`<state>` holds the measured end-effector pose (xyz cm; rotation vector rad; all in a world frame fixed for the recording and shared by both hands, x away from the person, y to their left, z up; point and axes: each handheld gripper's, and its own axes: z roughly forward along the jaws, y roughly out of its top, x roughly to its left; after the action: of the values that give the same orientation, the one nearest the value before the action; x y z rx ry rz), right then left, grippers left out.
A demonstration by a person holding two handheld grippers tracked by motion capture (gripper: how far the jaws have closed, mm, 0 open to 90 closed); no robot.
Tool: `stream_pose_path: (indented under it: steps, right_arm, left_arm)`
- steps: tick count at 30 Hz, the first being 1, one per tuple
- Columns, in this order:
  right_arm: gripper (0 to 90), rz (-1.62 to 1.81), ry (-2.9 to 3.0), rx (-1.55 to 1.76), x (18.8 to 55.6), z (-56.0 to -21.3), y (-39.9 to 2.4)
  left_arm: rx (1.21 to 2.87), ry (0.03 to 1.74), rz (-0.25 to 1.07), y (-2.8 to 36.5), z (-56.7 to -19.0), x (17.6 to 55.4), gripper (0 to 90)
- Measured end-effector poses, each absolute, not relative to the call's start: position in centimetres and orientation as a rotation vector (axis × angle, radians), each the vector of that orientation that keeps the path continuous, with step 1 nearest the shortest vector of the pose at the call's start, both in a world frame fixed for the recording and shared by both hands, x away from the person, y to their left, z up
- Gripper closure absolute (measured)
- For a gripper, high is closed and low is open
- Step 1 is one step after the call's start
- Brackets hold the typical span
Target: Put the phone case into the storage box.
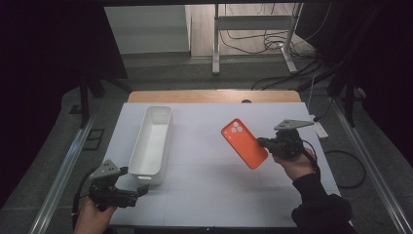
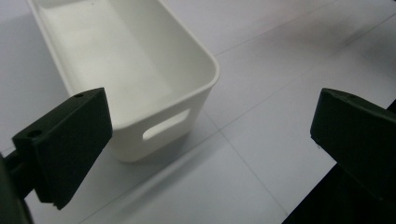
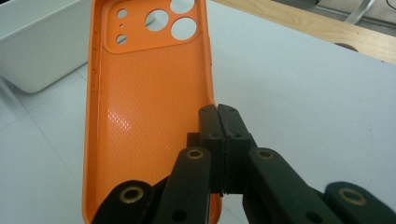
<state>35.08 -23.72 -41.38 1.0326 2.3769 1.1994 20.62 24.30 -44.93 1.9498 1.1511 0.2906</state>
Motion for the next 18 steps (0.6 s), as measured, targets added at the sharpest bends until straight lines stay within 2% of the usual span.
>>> stream_pose_path:
  steps: [18]
  right_arm:
    - [88.9,1.224,2.371,1.005,34.9,-40.9,-22.9]
  left_arm:
    - [1.915,1.098,0.24,21.3,-43.5,23.9,0.0]
